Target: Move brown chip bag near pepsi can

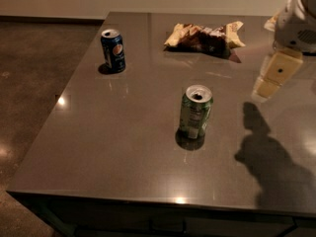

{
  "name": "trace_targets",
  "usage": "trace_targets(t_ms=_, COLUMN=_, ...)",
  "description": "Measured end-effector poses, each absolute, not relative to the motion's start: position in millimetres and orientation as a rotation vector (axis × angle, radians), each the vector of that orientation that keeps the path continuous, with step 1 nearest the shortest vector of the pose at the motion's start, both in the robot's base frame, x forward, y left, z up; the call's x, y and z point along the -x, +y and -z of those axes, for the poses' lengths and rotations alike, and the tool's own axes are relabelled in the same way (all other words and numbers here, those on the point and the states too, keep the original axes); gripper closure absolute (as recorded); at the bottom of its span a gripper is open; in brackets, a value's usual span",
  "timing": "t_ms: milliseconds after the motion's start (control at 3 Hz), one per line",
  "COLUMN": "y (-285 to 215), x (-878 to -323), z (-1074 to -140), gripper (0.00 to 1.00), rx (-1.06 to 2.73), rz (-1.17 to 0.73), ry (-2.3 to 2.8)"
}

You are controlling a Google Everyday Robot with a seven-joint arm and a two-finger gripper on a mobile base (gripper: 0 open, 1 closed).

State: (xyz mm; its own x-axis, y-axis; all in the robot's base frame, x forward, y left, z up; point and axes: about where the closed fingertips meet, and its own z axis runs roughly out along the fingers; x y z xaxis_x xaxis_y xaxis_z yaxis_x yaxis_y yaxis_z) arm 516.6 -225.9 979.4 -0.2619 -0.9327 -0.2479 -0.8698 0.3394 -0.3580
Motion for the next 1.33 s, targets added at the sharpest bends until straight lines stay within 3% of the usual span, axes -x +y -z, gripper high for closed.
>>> trace_targets(t_ms=667, y=-227.1, x=-659.5, z=-955.6, gripper=0.0, rx=1.468, rz=0.242, ry=2.171)
trace_targets(t_ms=1333, y=-230.2, x=-760.9, z=-901.8, gripper=0.0, rx=1.296, rz=0.165, ry=2.294)
